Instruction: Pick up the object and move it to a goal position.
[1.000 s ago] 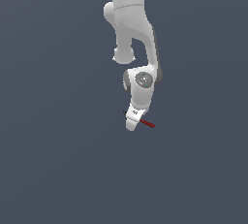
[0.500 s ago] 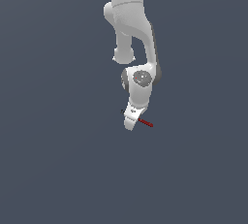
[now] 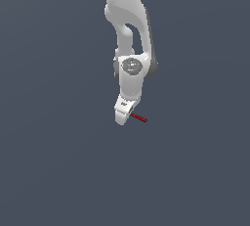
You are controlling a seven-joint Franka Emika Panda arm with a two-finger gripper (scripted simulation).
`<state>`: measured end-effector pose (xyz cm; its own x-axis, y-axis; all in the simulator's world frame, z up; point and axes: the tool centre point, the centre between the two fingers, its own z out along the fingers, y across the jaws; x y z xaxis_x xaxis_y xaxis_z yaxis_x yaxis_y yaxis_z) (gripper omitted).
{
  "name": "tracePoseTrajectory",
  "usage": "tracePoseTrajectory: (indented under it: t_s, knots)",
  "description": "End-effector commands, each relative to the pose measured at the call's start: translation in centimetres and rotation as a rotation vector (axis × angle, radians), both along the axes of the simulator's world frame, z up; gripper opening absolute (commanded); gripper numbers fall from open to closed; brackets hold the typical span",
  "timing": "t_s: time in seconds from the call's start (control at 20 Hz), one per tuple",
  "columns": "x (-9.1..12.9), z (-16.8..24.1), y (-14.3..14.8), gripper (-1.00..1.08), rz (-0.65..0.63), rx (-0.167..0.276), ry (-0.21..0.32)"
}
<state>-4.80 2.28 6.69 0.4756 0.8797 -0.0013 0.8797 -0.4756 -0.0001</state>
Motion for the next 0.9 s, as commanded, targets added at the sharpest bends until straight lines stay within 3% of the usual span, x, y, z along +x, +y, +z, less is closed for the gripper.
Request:
tracePoseTrajectory:
  t_s: [0.0,0.85]
  knots:
    - [-0.2,2.0,-1.7,-1.0,-0.001,0.0,-0.001]
    - [-1.7,18.2,-15.3,-1.0,-0.002,0.004,-0.002]
